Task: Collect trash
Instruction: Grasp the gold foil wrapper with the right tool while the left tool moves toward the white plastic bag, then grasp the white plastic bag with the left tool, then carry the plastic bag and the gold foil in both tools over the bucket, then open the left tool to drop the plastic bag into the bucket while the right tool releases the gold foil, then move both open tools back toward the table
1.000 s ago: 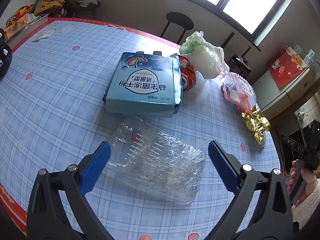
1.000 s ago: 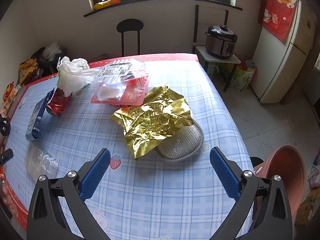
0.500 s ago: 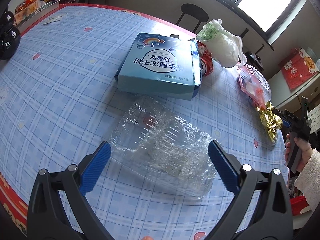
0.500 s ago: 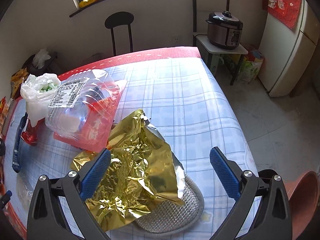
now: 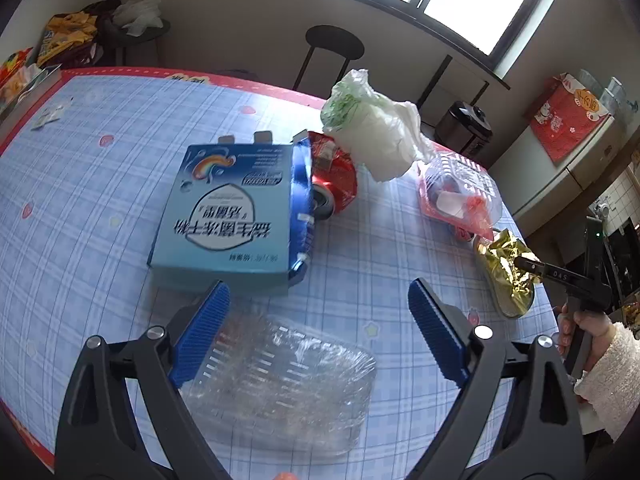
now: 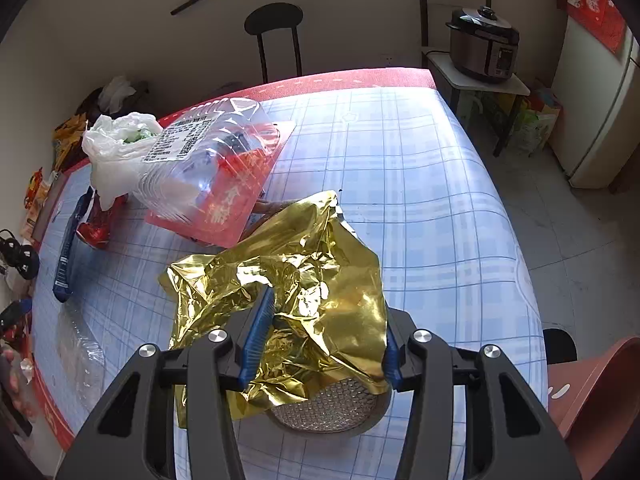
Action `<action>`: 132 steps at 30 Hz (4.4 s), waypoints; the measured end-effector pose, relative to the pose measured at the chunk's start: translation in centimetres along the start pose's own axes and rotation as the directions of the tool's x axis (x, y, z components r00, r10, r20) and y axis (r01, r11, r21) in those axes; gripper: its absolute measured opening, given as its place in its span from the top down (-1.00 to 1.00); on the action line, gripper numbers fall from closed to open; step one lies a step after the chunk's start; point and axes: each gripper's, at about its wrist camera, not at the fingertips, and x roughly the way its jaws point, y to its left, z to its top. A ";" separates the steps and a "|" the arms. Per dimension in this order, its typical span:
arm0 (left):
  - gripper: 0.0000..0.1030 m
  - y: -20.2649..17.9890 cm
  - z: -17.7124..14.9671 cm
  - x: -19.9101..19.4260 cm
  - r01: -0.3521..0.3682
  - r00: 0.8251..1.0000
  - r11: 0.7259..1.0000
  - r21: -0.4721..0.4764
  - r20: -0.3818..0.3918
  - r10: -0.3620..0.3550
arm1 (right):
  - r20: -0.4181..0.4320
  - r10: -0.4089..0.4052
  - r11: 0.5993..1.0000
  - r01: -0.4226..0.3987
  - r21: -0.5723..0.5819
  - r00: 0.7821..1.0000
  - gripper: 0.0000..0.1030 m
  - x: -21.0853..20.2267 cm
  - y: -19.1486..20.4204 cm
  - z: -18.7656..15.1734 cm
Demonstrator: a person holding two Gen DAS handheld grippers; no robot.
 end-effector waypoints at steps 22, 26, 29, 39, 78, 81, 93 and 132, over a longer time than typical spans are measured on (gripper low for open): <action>-0.83 -4.8 15.9 15.0 0.047 0.999 0.967 -0.249 0.028 -0.042 | 0.128 0.030 0.993 -0.044 0.112 0.991 0.17 -6.7 0.2 -4.5; -0.81 -5.0 15.9 17.3 -0.013 0.999 0.966 -0.260 -0.032 0.005 | 0.141 0.015 0.991 -0.033 0.132 0.990 0.17 -7.7 -0.3 -4.9; -0.24 -6.0 15.4 17.2 -0.057 0.998 0.983 -0.175 -0.030 0.052 | 0.165 0.014 0.989 -0.038 0.145 0.986 0.17 -8.8 -0.5 -5.2; 0.39 -5.9 12.4 10.5 -0.025 1.000 0.998 -0.050 0.009 0.026 | 0.263 0.001 0.990 -0.038 0.135 0.965 0.17 -14.0 0.2 -6.8; 0.38 -30.8 -9.2 -9.3 0.270 0.961 0.888 0.374 -0.053 -0.270 | 0.491 -0.258 0.924 0.064 0.377 0.832 0.17 -35.2 -16.5 -25.6; 0.38 -36.0 -10.6 -7.3 0.332 0.943 0.849 0.412 -0.110 -0.315 | 0.488 -0.314 0.896 0.084 0.436 0.815 0.17 -37.1 -19.5 -27.7; 0.38 -53.6 -15.6 2.7 0.496 0.868 0.741 0.452 -0.291 -0.403 | 0.416 -0.464 0.809 0.183 0.559 0.782 0.17 -41.0 -26.0 -33.7; -0.87 -16.0 -8.0 -12.8 -0.077 0.975 0.989 0.126 0.215 0.048 | 0.438 -0.279 0.936 0.138 0.325 0.855 -0.60 -30.9 -21.4 -14.2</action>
